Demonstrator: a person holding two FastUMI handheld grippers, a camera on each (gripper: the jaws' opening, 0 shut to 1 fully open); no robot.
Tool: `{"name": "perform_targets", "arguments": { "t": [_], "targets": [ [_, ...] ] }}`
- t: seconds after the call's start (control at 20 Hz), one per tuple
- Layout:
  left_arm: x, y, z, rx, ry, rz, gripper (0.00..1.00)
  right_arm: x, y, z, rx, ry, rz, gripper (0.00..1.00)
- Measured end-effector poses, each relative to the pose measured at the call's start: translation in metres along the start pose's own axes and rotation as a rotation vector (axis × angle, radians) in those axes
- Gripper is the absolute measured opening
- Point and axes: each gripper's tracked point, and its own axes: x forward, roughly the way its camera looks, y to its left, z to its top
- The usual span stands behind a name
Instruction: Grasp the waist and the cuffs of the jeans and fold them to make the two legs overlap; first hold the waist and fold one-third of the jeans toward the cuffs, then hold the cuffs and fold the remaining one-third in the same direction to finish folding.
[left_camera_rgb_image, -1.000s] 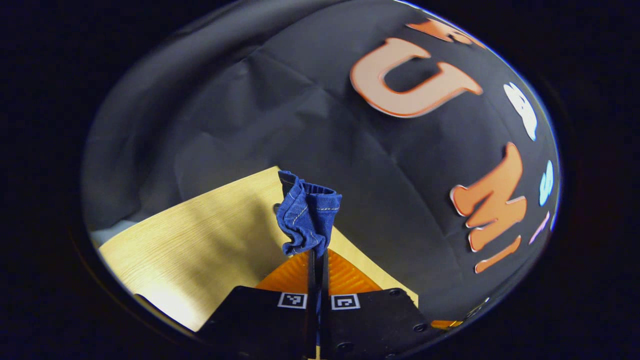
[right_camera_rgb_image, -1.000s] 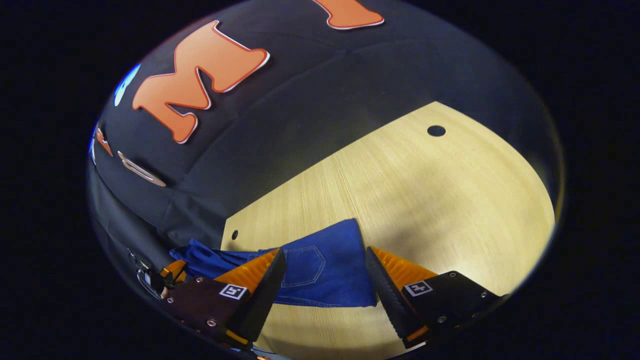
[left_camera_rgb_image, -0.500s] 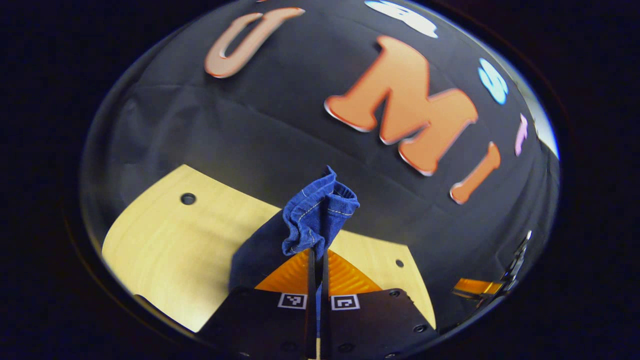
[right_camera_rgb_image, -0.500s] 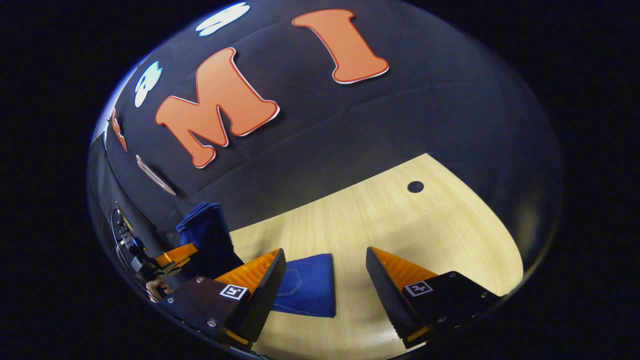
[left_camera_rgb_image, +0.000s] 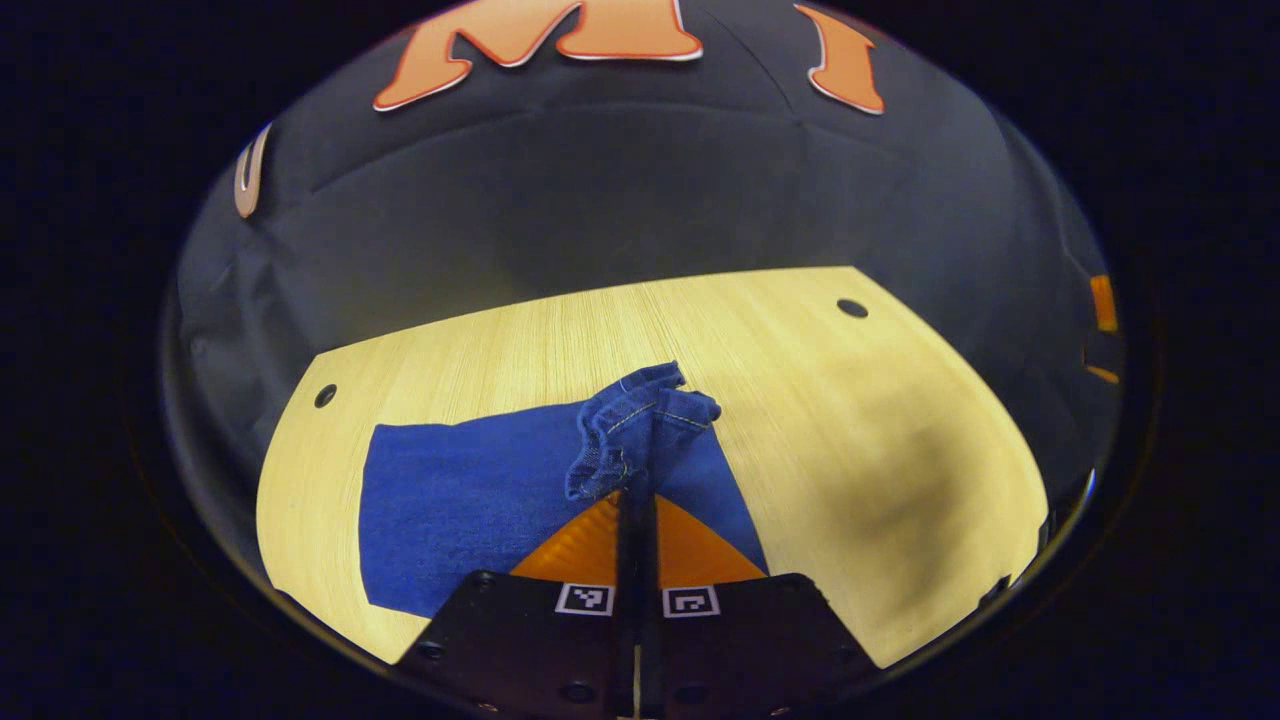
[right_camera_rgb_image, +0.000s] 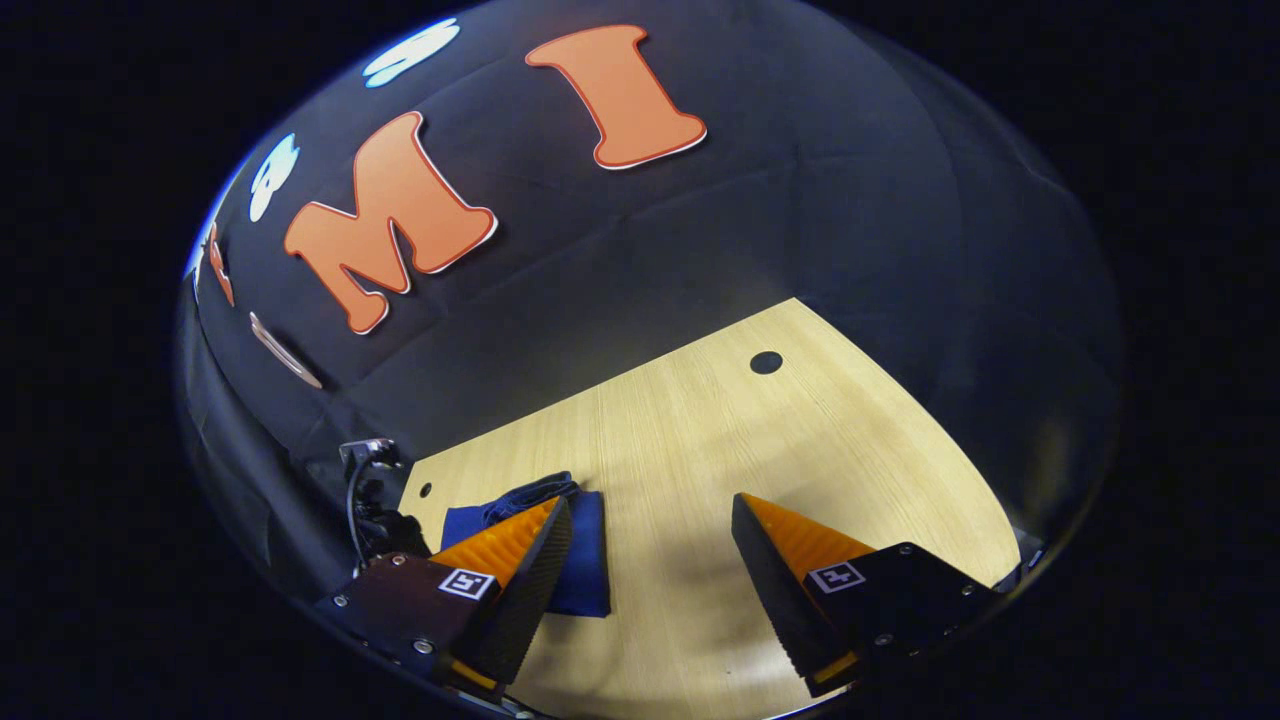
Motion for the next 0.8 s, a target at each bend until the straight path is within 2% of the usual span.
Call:
{"name": "perform_targets", "arguments": {
  "t": [0.15,0.2,0.25,0.35,0.5,0.6,0.8],
  "targets": [
    [0.01,-0.001,-0.015,-0.006,0.055,0.009,0.03,-0.003,-0.004,-0.001,0.007,0.003,-0.004,0.98],
    [0.013,-0.005,-0.014,-0.017,0.071,-0.019,0.04,-0.004,-0.006,-0.002,0.003,0.002,-0.01,0.98],
    [0.014,-0.021,-0.025,-0.07,0.105,-0.1,0.08,-0.005,-0.007,-0.003,-0.003,0.002,-0.014,0.98],
    [0.006,-0.05,-0.042,-0.167,0.167,-0.215,0.45,-0.007,-0.004,-0.006,-0.01,0.007,-0.012,0.98],
    [-0.01,-0.062,-0.036,-0.183,0.152,-0.28,1.0,-0.008,0.002,-0.012,-0.03,0.02,-0.007,0.98],
    [-0.036,-0.072,-0.023,-0.229,0.135,-0.359,0.98,-0.007,0.01,-0.016,-0.043,0.026,0.001,0.98],
    [-0.094,-0.029,0.024,-0.272,0.0,-0.366,0.98,-0.006,0.035,-0.021,-0.097,0.041,0.026,0.98]
  ]
}}
